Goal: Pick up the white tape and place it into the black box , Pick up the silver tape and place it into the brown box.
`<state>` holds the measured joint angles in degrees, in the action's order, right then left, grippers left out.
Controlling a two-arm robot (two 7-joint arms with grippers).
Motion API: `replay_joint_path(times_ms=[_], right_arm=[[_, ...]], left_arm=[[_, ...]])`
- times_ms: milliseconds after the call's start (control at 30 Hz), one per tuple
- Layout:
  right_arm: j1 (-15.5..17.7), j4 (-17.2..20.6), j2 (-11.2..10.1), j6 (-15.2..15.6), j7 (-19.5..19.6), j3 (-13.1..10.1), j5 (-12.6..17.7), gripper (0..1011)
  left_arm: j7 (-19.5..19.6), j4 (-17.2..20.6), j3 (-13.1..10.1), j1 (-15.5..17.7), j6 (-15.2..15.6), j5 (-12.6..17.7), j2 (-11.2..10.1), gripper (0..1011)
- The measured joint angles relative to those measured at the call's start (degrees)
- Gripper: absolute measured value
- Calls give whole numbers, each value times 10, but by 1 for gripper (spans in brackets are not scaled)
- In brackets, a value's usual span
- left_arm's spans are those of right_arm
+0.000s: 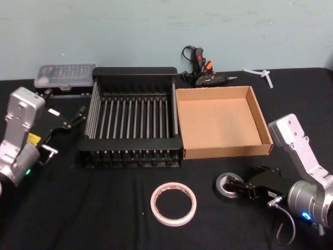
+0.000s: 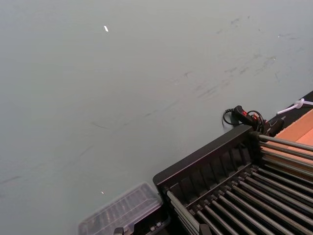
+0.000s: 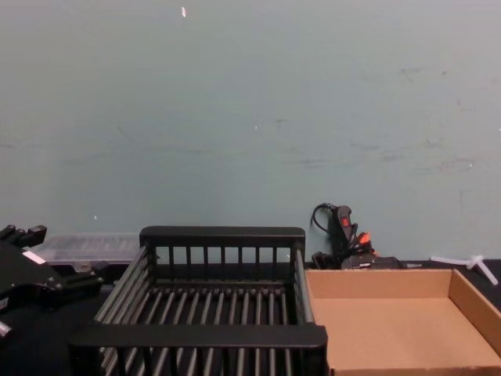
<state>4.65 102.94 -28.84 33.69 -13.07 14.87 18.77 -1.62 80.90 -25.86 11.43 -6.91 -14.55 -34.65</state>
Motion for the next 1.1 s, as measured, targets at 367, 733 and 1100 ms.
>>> replay_joint_path(times_ms=[367,733,1100], right_arm=[[0,0,0,0,1,0,1,413],[0,0,0,0,1,0,1,157],[2,3,6,-8,-7,-9,-3,157]], left_arm=[[0,0,0,0,0,0,0,1001],[0,0,0,0,0,0,0,1001],[0,0,0,0,0,0,0,1001]])
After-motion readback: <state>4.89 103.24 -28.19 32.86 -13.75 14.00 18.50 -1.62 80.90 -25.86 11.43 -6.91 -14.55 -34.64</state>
